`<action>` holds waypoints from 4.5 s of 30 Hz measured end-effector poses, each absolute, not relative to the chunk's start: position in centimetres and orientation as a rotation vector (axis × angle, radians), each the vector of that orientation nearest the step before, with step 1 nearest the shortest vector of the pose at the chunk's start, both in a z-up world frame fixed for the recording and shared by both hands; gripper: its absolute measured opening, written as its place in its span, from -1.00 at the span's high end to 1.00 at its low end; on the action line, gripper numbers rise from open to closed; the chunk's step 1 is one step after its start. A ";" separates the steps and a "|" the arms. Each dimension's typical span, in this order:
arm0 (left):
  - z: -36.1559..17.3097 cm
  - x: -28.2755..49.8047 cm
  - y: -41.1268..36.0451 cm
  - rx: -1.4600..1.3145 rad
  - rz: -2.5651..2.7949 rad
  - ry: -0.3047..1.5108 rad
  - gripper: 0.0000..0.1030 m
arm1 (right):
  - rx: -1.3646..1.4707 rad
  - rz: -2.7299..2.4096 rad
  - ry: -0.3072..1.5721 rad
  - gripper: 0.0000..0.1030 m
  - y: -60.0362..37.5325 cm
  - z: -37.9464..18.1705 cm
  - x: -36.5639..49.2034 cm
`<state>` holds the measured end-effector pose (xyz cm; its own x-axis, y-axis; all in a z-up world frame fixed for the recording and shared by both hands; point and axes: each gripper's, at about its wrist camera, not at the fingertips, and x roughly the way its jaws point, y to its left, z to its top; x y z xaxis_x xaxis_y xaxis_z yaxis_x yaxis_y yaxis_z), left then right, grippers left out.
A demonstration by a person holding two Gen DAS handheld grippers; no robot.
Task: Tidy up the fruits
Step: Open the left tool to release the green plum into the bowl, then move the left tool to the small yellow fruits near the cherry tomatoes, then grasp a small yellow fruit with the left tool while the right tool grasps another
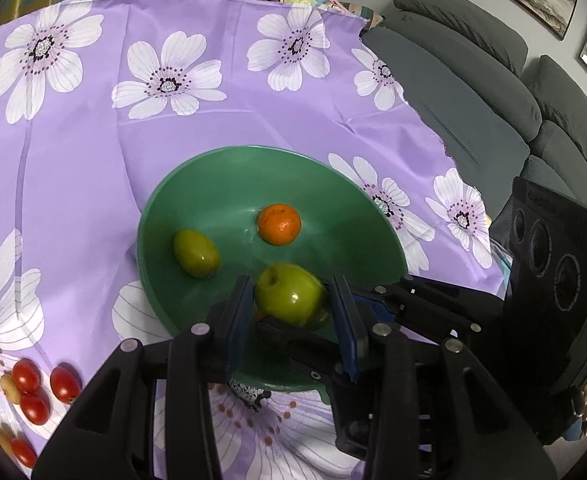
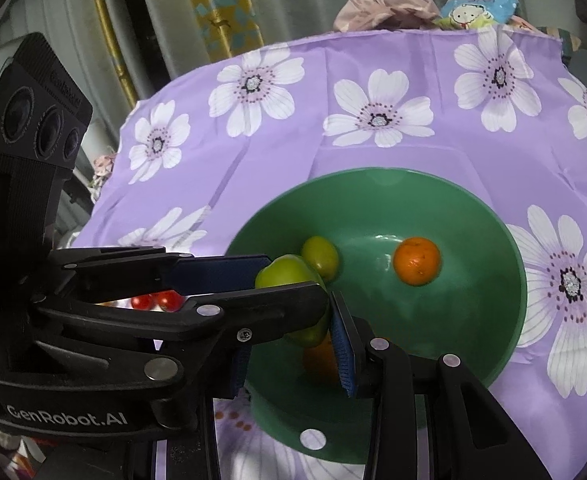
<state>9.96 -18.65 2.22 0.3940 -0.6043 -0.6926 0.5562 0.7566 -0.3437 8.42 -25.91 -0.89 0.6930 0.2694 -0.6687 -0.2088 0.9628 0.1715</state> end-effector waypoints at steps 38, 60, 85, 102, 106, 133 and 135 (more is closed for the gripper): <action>2.6 5.4 -6.9 -0.173 -0.437 0.885 -0.32 | 0.144 0.271 0.750 -0.03 -25.2 0.2 6.0; 0.4 -0.5 4.0 -0.234 -0.214 0.889 -0.31 | -0.019 0.397 0.814 -0.03 -17.7 0.1 4.4; -1.3 1.4 7.1 -0.156 -0.150 0.907 0.10 | -0.093 0.515 0.947 -0.03 -10.9 -3.0 5.5; -3.5 5.2 4.1 0.295 -0.211 0.992 0.49 | -0.049 0.583 0.971 -0.03 -8.8 -3.6 7.4; -4.9 5.6 3.6 0.323 -0.243 1.045 0.48 | -0.045 0.582 0.969 -0.03 -9.0 -3.6 7.6; -4.8 3.3 6.3 -0.110 -0.307 0.976 0.53 | -0.318 0.625 0.981 0.22 -1.3 -6.8 14.4; -4.8 3.2 6.4 -0.122 -0.307 0.972 0.53 | -0.356 0.593 0.996 0.23 -1.1 -6.8 14.8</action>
<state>3.15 6.41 -4.78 0.5242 -0.3103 -0.7931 0.2019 0.9500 -0.2382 14.82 -1.09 -6.84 0.4062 0.3012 -0.8627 -0.6147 0.7886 -0.0141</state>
